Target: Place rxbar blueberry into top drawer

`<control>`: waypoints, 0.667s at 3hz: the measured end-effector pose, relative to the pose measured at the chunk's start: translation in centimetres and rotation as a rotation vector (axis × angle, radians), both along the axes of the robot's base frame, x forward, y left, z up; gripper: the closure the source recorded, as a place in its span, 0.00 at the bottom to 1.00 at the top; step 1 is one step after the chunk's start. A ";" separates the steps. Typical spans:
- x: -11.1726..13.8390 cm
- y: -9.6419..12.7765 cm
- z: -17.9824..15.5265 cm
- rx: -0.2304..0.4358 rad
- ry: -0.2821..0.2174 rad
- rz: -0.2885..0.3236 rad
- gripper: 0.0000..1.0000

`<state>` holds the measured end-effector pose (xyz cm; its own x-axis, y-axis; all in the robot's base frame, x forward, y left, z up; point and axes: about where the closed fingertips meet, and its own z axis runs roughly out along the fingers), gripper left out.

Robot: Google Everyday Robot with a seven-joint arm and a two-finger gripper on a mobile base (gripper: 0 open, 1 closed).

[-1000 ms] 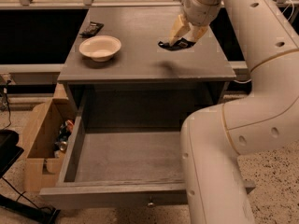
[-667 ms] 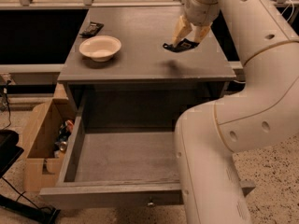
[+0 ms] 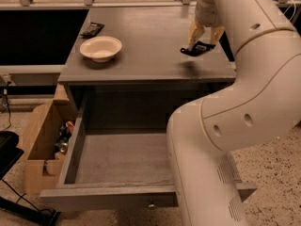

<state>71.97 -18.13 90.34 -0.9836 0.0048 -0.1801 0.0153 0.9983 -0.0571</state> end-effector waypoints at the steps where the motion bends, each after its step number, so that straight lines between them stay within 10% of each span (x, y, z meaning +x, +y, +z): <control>1: -1.2 -2.5 1.2 -0.076 0.011 -0.066 1.00; 2: -2.9 -4.6 3.1 -0.117 0.013 -0.094 1.00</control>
Offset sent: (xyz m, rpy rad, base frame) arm -0.2480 -0.0476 0.0751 -0.1206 0.7024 -0.1990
